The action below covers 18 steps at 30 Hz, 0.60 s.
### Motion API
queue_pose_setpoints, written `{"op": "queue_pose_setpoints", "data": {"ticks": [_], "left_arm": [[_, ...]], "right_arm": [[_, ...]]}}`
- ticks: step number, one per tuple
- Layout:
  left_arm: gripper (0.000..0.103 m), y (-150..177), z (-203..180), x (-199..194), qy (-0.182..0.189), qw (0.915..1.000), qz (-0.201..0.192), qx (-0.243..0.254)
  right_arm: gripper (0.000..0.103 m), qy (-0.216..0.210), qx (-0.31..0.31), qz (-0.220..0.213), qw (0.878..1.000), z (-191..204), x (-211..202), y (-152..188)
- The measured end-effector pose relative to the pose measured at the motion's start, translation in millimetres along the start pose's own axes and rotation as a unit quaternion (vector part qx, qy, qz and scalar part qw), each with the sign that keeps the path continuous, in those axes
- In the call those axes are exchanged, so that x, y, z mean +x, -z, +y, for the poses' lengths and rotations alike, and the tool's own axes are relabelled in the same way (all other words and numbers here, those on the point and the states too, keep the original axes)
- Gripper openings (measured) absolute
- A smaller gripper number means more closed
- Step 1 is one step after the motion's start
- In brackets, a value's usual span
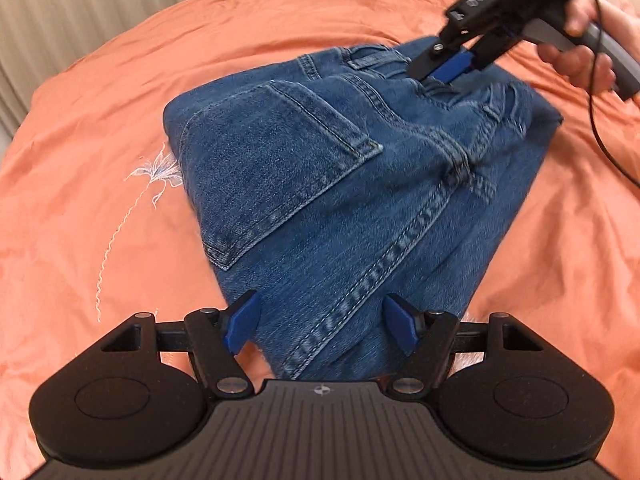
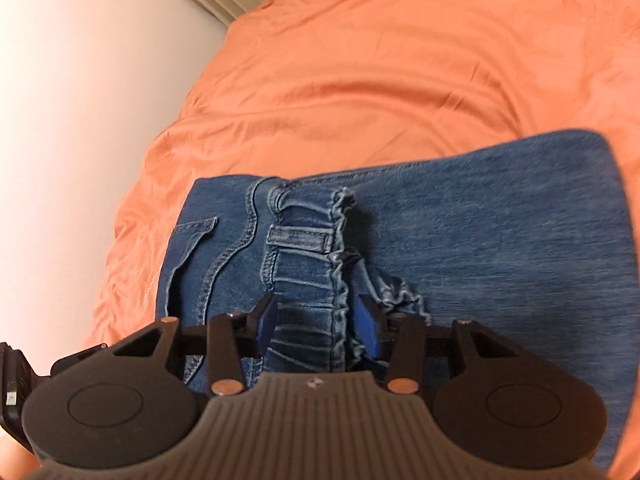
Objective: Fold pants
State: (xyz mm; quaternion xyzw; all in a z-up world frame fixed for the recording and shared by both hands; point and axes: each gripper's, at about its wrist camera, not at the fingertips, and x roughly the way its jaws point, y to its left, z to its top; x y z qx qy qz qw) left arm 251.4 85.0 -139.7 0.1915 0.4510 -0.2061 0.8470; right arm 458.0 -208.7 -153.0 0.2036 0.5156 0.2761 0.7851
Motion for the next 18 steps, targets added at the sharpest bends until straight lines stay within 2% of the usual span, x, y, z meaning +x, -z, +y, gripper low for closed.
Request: {"op": "queue_pose_setpoints", "data": {"ticks": [2,5,8,9,13,15,18], "left_arm": [[0.074,1,1,1,-0.005,0.9999,0.003,0.011],[0.055,1,0,2,-0.011,0.9998,0.004,0.014],[0.038,1,-6,-2,-0.023,0.9994,-0.005,0.027],[0.033,1,-9,-4,-0.028,0.9990,-0.009,0.034],[0.021,2,-14,-19,-0.045,0.9975,-0.029,0.047],[0.013,2,-12,-31,-0.045,0.9973,-0.041,0.041],[0.011,3,-8,-46,-0.042,0.9972,-0.048,0.039]], "right_arm": [[0.039,0.009,-0.003,0.008,1.000,-1,11,1],[0.036,0.006,0.020,0.009,1.000,-9,21,2],[0.020,0.005,0.025,0.007,1.000,-8,12,4],[0.008,0.010,0.011,0.002,1.000,-2,6,3],[0.005,0.006,-0.042,-0.037,0.998,28,-28,-4],[0.004,-0.011,-0.055,-0.060,0.997,46,-54,-7],[0.001,-0.018,-0.073,-0.088,0.993,73,-93,-7]]}}
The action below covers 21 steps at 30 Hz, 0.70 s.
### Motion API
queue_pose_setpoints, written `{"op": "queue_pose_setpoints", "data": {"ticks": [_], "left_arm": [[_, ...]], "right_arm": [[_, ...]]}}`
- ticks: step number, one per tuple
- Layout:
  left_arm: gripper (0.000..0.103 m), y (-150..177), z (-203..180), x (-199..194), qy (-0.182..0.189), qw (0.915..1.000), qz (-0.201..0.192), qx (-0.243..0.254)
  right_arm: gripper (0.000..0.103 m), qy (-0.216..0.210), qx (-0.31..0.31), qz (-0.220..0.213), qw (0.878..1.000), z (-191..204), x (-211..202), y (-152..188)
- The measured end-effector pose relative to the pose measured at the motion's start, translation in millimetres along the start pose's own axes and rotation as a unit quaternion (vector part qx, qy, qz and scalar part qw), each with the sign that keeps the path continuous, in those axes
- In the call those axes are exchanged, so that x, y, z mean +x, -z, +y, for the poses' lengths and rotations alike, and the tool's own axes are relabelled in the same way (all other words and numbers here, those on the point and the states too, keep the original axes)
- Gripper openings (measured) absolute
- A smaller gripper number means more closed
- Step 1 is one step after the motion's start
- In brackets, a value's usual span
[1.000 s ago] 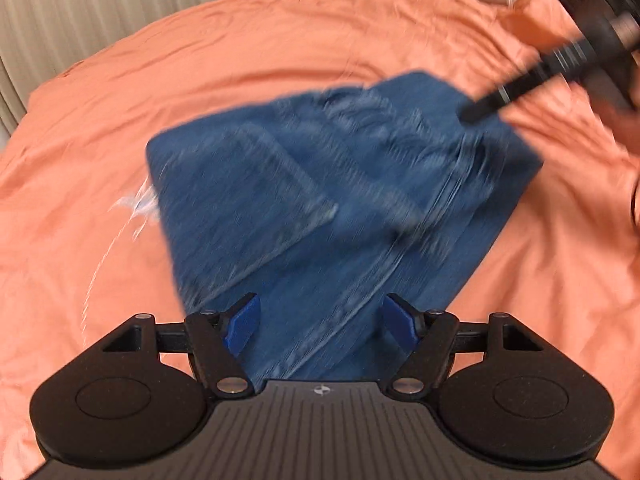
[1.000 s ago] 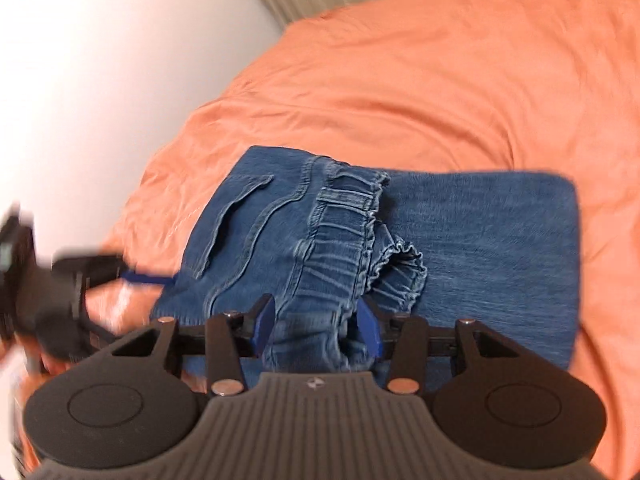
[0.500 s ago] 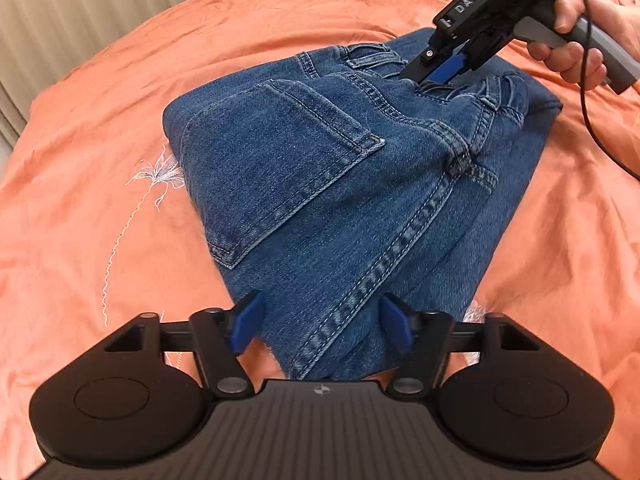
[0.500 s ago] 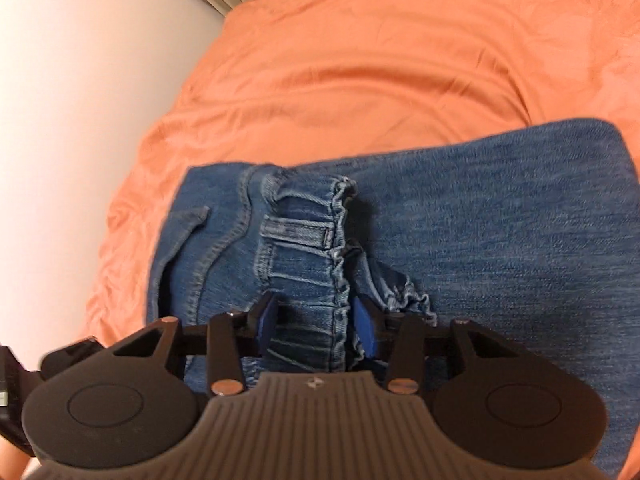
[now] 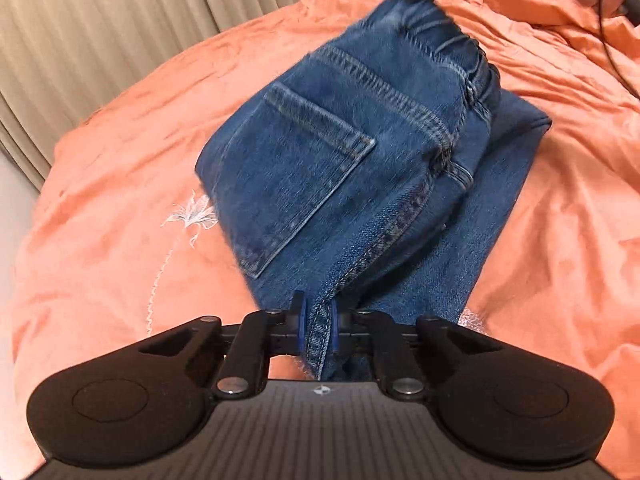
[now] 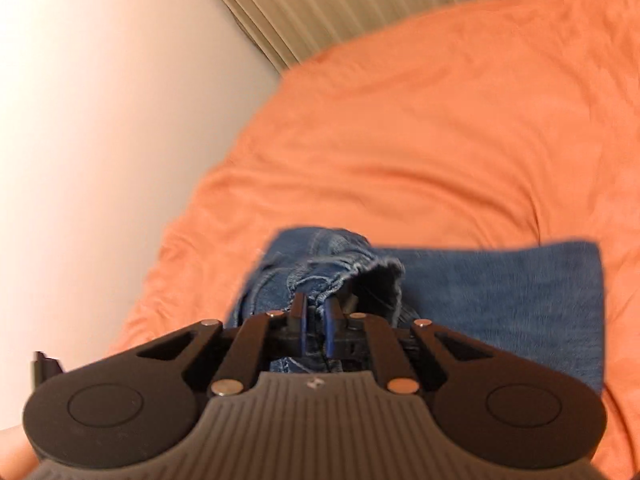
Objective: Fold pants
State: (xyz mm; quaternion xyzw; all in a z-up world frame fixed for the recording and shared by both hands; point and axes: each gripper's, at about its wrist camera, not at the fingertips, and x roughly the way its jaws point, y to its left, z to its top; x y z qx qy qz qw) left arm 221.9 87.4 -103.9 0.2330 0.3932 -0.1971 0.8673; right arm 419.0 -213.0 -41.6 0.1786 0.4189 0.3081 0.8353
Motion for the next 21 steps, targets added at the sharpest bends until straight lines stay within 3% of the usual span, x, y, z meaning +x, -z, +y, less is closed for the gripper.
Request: {"op": "queue_pose_setpoints", "data": {"ticks": [3,6,13,18,21], "left_arm": [[0.011,3,-1,-8,-0.007,1.0000,0.002,0.000],[0.011,9,-6,-7,-0.004,0.9997,0.024,0.009],[0.018,7,-8,-2,0.024,0.9965,0.079,0.009],[0.027,-16,0,-33,0.069,0.9962,0.036,-0.039],[0.030,-42,-2,-31,0.068,0.9957,0.017,-0.060]], "right_arm": [[0.001,-0.010,0.018,-0.012,1.000,7,-29,9],[0.001,-0.002,0.029,-0.001,1.000,6,-40,38],[0.000,0.036,0.108,0.062,0.992,-46,-11,121],[0.001,0.039,0.139,0.069,0.987,-66,12,144],[0.001,0.051,0.124,0.074,0.988,-65,23,149]]}}
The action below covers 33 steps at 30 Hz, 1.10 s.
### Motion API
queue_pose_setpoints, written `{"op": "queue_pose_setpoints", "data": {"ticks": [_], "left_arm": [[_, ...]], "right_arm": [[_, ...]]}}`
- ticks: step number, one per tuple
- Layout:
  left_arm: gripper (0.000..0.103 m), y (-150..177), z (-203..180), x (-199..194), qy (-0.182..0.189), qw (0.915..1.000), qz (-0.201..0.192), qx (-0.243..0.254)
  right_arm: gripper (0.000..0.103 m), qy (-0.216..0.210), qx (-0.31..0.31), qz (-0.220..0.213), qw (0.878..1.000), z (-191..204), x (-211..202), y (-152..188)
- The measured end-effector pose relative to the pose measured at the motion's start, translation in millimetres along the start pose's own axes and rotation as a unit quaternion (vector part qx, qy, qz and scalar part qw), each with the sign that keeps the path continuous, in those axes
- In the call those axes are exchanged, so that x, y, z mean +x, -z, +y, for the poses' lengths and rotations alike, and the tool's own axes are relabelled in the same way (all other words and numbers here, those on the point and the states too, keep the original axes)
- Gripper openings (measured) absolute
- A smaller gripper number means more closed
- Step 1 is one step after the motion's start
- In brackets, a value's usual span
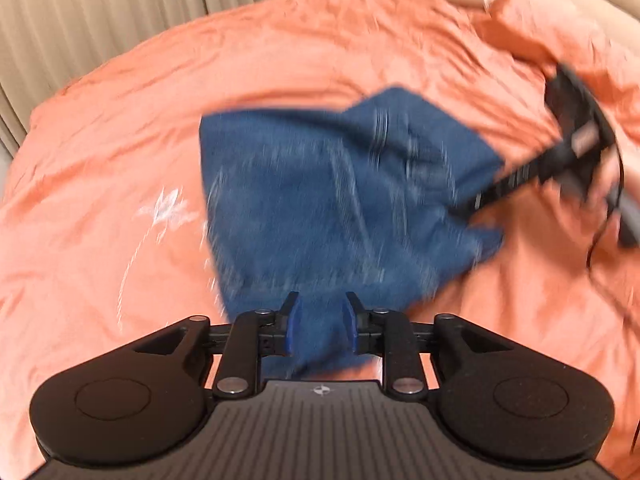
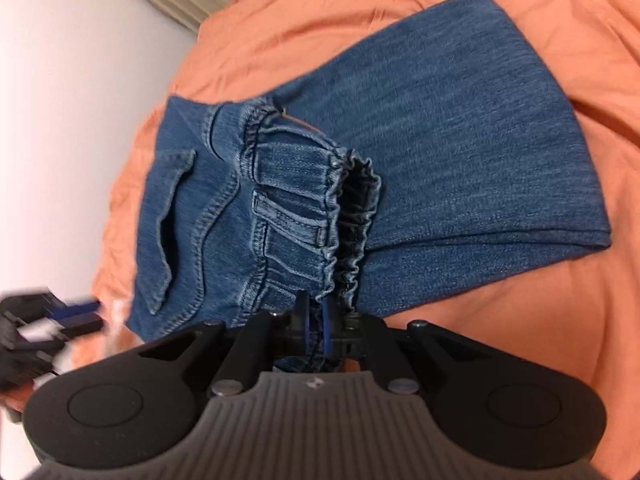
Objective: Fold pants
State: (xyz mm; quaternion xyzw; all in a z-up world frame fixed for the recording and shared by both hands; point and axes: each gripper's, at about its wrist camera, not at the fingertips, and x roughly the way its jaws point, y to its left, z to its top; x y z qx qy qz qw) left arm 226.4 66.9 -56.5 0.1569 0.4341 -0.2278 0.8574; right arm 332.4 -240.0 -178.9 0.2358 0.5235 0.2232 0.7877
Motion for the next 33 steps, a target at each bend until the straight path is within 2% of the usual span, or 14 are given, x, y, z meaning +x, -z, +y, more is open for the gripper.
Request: {"op": "queue_pose_setpoints", "data": {"ticks": [5,8,12,14,16,18,21,23,26,29,30,33], "left_arm": [[0.030,-36,-18,42,-0.015,0.9994,-0.002,-0.030],[0.030,-45,-27,70,-0.008,0.9988,-0.006,-0.048],[0.030,-51,-35,107,-0.020,0.9975,0.050,-0.047],[0.030,-52,-34,111,-0.020,0.9974,0.056,-0.040],[0.030,-52,-28,114,-0.010,0.9968,0.061,-0.051],[0.030,-53,-23,117,0.001,0.9961,0.068,-0.057],[0.030,-52,-20,121,0.007,0.9955,0.077,-0.056],[0.030,-49,-22,121,0.007,0.9956,0.078,-0.051],[0.029,-46,-23,121,0.009,0.9958,0.078,-0.046],[0.029,-45,-21,123,0.014,0.9954,0.078,-0.054],[0.029,-45,-21,122,0.015,0.9952,0.078,-0.056],[0.029,-47,-22,124,0.015,0.9953,0.077,-0.056]], "right_arm": [[0.002,0.001,-0.006,-0.008,1.000,4,0,-1],[0.003,0.003,-0.023,-0.013,1.000,7,-3,4],[0.010,-0.001,-0.034,-0.028,0.999,10,-14,9],[0.017,-0.004,-0.047,-0.042,0.998,13,-19,8],[0.045,-0.018,-0.043,-0.057,0.997,11,-26,4],[0.054,-0.043,-0.014,-0.076,0.996,4,-32,-2],[0.054,-0.083,0.058,-0.087,0.991,-14,-29,-17],[0.054,-0.092,0.093,-0.088,0.987,-25,-20,-25],[0.053,-0.111,0.137,-0.076,0.981,-44,-4,-31],[0.052,-0.149,0.182,-0.066,0.970,-53,10,-35],[0.050,-0.160,0.193,-0.062,0.966,-56,13,-35],[0.030,-0.179,0.214,-0.049,0.959,-57,22,-34]]}}
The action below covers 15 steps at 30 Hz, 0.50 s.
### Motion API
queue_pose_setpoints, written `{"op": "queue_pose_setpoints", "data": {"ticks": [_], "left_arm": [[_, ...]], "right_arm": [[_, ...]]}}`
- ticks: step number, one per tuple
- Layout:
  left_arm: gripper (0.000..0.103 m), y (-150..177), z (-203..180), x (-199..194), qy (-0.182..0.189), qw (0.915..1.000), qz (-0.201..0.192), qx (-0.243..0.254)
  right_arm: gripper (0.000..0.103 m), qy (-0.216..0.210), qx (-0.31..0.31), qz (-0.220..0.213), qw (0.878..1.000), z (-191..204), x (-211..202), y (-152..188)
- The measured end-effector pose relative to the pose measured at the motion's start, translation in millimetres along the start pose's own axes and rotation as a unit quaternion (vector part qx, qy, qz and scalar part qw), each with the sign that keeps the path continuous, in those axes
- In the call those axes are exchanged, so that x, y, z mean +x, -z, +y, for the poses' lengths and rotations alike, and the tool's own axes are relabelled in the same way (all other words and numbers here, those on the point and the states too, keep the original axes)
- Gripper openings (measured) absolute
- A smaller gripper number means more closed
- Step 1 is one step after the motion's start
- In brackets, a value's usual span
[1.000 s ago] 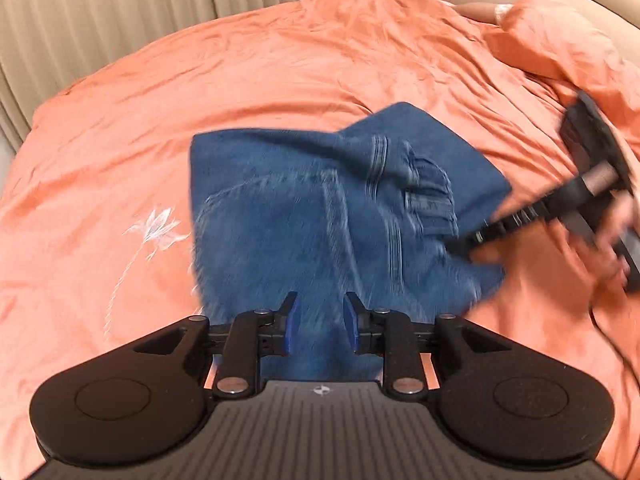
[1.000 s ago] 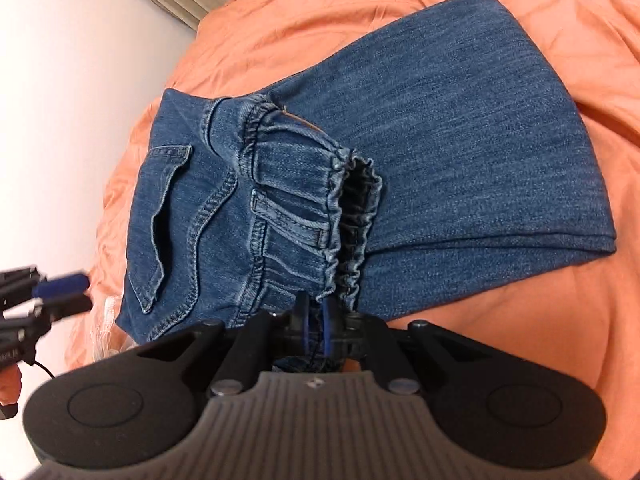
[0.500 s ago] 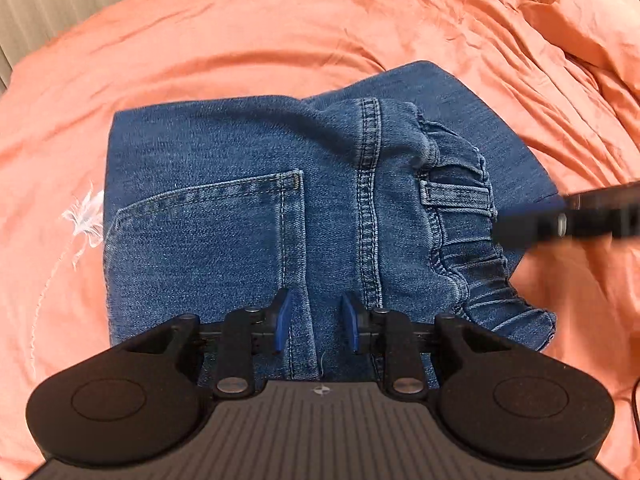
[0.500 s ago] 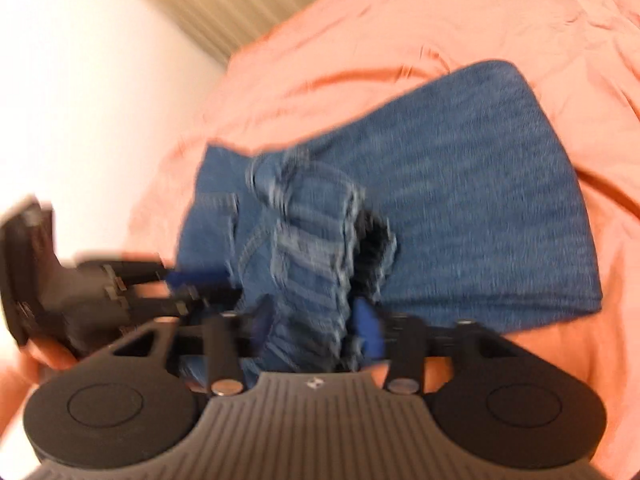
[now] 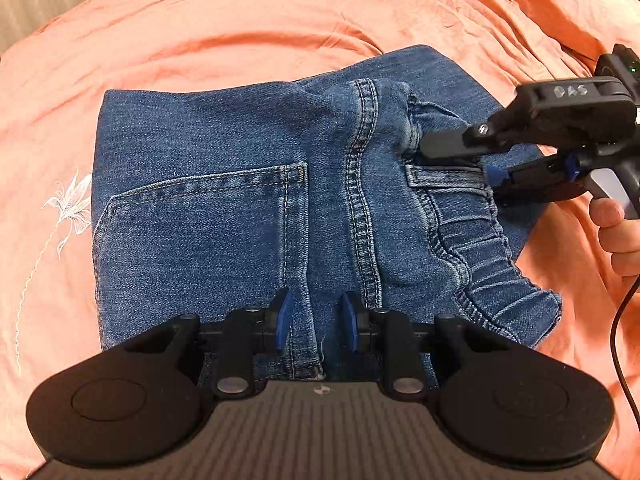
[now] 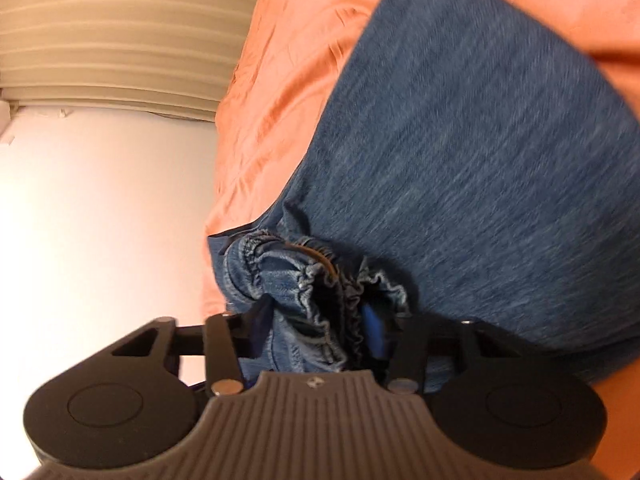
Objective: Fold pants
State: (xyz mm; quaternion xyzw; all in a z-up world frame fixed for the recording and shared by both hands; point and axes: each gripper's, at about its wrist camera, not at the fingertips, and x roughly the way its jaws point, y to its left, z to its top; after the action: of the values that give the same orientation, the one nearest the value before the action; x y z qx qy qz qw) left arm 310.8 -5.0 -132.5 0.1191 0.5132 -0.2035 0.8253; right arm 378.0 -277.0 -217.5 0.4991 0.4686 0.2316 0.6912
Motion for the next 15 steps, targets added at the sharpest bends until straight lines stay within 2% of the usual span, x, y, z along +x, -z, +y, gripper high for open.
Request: {"op": "queue_pose_setpoints", "data": {"ticks": [1,3,7,10,15], "left_arm": [[0.029,-2,0,2,0.000,1.0000,-0.002,0.000],[0.029,0,1,-2,0.002,0.9999,-0.010,-0.002],[0.029,7,8,-29,0.009,0.9985,-0.054,-0.004],[0.030,13,27,-60,0.026,0.9952,-0.089,-0.032],[0.033,20,59,-121,0.025,0.9837,-0.160,-0.078]], "right_arm": [[0.021,0.011,-0.011,-0.003,1.000,6,0,2],[0.015,0.031,-0.051,-0.011,0.998,22,-1,6],[0.012,0.055,-0.152,-0.027,0.987,74,-10,21],[0.011,0.043,-0.228,-0.027,0.972,136,-13,32],[0.007,0.003,-0.297,-0.024,0.955,244,-5,41]]}}
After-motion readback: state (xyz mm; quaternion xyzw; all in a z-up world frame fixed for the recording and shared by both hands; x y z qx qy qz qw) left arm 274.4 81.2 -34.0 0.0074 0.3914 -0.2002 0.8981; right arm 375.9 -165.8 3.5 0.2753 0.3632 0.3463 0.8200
